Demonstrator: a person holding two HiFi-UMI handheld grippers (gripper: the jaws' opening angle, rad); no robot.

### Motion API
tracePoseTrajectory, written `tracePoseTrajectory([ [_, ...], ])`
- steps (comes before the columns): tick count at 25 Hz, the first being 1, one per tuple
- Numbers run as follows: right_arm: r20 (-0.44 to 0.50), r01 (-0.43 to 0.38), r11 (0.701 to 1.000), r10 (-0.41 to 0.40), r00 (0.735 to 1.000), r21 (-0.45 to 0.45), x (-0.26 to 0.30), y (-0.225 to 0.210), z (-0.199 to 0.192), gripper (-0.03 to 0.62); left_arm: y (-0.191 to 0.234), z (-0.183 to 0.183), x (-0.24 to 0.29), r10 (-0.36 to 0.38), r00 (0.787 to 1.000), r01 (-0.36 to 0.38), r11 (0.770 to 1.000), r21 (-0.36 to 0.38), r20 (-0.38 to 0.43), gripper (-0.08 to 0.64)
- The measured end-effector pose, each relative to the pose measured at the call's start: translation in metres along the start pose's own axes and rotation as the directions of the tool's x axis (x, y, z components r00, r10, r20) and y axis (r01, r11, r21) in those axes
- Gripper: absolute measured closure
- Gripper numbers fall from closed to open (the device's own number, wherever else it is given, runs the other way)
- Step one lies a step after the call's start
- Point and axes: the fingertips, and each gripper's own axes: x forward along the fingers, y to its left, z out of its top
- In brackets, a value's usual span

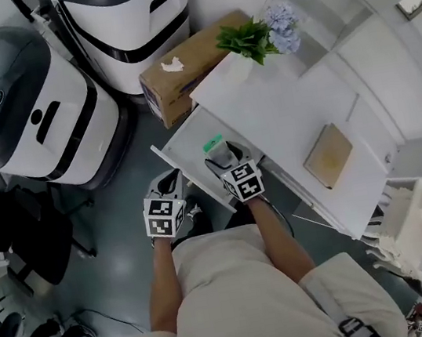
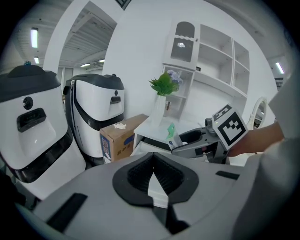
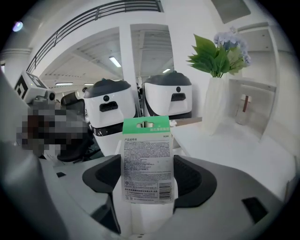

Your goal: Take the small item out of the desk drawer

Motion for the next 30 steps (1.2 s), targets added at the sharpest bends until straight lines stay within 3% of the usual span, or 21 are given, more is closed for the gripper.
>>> tracePoseTrajectory([
  [16, 0.139, 0.049, 0.983, -0.074, 0.988, 0.177, -0.047, -0.013, -0.003, 0.227, -0.026, -0.002, 0.015, -0.097, 0.994, 0.1, 0.994, 0.051, -0.052, 0.543],
  [30, 0.157, 0.035, 0.975, -0.071, 0.985, 0.219, -0.049, -0.003, -0.009, 0.227, -0.032, -0.005, 0.016, -0.12, 0.991, 0.123, 0.991, 0.054, -0.06, 0.543],
])
